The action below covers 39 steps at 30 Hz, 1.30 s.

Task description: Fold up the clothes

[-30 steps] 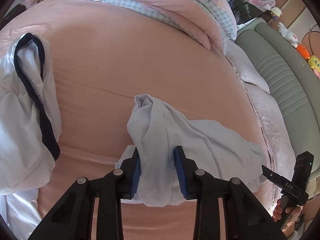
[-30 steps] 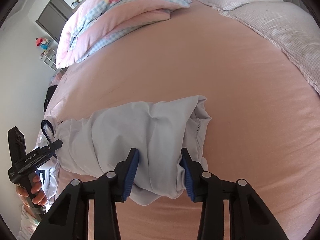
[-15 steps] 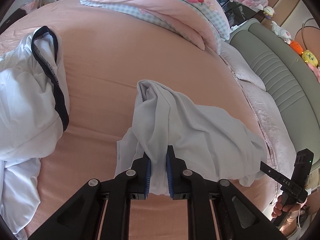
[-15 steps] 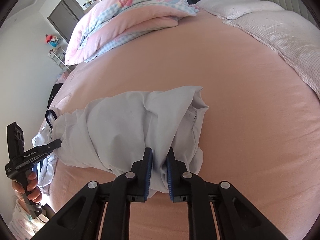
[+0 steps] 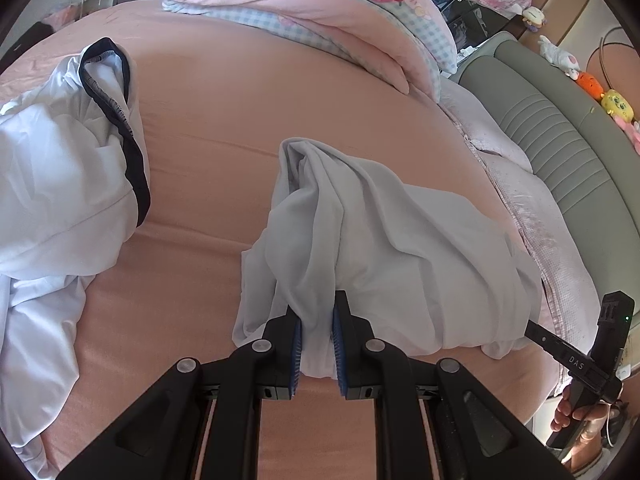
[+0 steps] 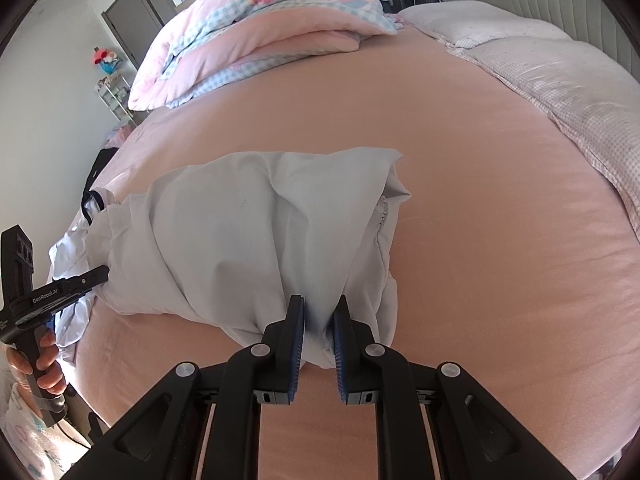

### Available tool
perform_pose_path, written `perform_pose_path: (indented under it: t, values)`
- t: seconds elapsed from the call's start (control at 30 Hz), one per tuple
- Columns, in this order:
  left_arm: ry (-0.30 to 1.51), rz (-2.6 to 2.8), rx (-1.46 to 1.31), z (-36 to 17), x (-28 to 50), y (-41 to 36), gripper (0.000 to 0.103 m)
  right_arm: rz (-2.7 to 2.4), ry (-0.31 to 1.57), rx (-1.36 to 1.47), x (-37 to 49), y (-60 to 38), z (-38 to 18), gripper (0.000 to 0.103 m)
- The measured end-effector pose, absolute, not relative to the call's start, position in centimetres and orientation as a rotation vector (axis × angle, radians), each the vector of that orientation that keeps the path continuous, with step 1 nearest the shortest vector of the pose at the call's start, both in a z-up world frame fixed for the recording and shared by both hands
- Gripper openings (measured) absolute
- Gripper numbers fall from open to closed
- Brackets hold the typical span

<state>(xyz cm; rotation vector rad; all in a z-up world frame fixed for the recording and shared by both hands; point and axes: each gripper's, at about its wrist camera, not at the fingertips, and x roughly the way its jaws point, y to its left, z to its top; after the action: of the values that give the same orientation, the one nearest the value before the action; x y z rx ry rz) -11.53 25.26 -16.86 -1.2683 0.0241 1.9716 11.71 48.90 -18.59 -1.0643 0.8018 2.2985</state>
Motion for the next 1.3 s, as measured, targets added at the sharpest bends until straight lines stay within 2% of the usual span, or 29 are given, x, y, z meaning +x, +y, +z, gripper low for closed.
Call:
perform_pose_path:
  t: [0.03,0.07,0.13,0.63,0.7,0.77,0.87,1.1,1.3]
  values:
    - [0.027,1.974,-1.268,-16.8,-11.5,25.3,0.012,2.297,0.808,-1.062,11.7,48.9,-18.6,0.022]
    - [0.03,1.976,-1.267,-16.8,-11.5,25.3,0.012,2.294,0.83,-1.062,11.7,49.0,-18.6,0.043]
    - [0.036,1.98,-1.267,-16.8,-11.4,25.3,0.012,2.314,0.87,-1.033,11.8,49.0,-18.3,0.062]
    - [0.041,2.005,-1.259,-17.1,-11.3,25.7,0.012,2.257,0.647,-1.093,8.6,47.9,-18.3,0.061]
    - [0.06,2.02,-1.248,-17.0,-11.1,25.9,0.012,2.25,0.601,-1.107,8.4,47.5,-18.3,0.056]
    - [0.097,2.038,-1.226,-17.0,-10.8,26.1,0.012,2.238,0.527,-1.121,8.1,47.0,-18.3,0.04]
    - [0.146,2.063,-1.203,-16.8,-10.5,26.4,0.012,2.207,0.362,-1.142,7.7,45.9,-18.3,0.031]
    - [0.224,2.115,-1.193,-16.3,-10.6,26.0,0.012,2.066,-0.04,-1.173,5.6,43.2,-19.0,0.022]
    - [0.236,2.138,-1.231,-16.6,-11.3,24.8,0.012,2.013,-0.075,-1.168,5.5,43.7,-18.8,0.022]
